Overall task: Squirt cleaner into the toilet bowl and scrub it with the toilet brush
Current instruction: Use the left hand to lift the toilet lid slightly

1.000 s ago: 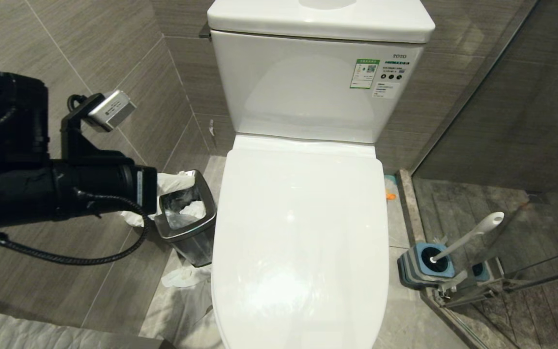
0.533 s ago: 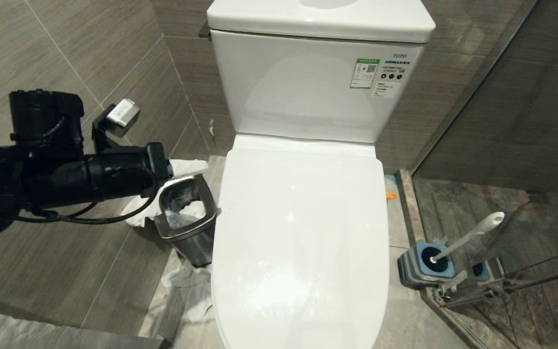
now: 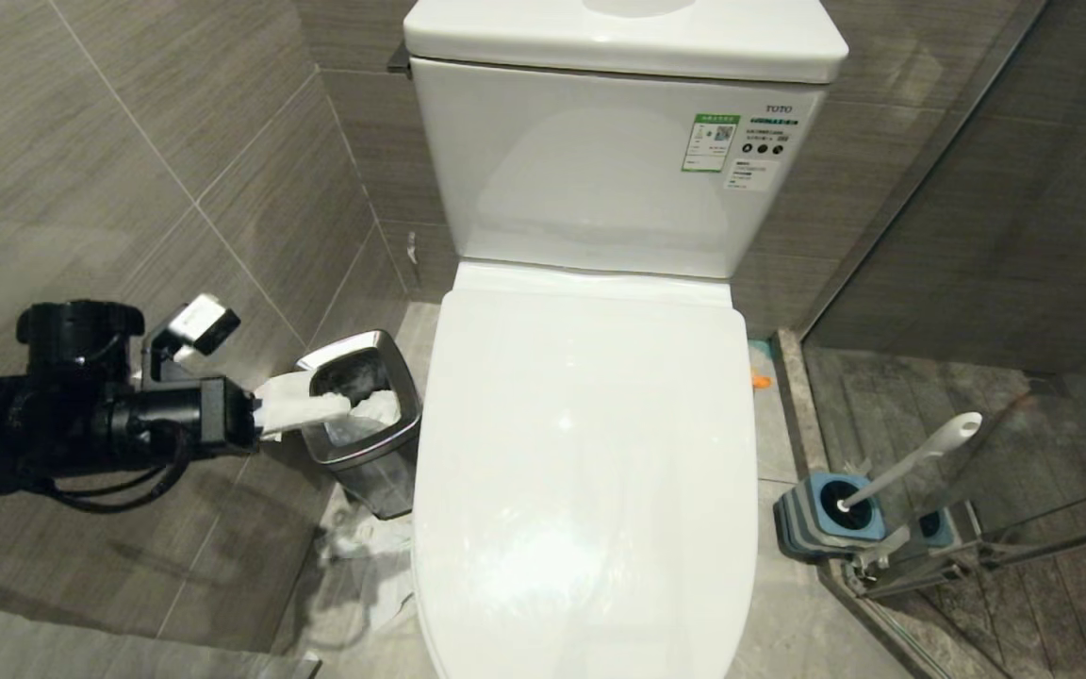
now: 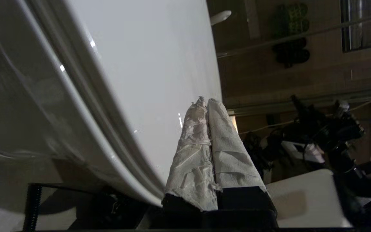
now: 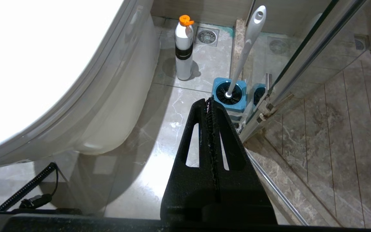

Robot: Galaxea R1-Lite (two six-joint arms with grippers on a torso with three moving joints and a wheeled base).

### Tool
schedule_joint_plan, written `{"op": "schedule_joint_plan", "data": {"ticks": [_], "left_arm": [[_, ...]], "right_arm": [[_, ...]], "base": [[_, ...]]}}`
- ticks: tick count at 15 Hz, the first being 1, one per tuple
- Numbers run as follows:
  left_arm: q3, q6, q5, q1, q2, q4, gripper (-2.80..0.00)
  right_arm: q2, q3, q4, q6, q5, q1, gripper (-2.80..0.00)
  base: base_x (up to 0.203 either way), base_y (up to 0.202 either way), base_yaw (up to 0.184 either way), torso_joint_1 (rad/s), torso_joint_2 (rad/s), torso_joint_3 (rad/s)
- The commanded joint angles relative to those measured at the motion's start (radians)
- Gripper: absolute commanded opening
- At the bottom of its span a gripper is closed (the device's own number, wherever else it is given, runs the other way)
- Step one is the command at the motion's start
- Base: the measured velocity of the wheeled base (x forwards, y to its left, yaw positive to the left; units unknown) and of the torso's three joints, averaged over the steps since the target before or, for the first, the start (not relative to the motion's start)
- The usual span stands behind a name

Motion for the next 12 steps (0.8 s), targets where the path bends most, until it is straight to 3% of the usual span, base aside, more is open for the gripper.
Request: {"op": "schedule_joint_plan", "data": {"ticks": [1, 12], "left_arm": [[0.066, 0.135, -0.036, 0.014, 0.093, 0.008, -2.8], [0.221, 0.142, -0.045, 0.06, 0.114, -0.037, -2.8]], "right_arm": [[0.002, 0.0, 0.0, 0.0, 0.0, -0.001, -2.8], [0.002, 0.001, 0.0, 0.0, 0.0, 0.001, -2.8]], "base": [[0.0, 0.0, 0.0, 0.0, 0.0, 0.0], [0.0, 0.0, 0.0, 0.0, 0.0, 0.0]]}}
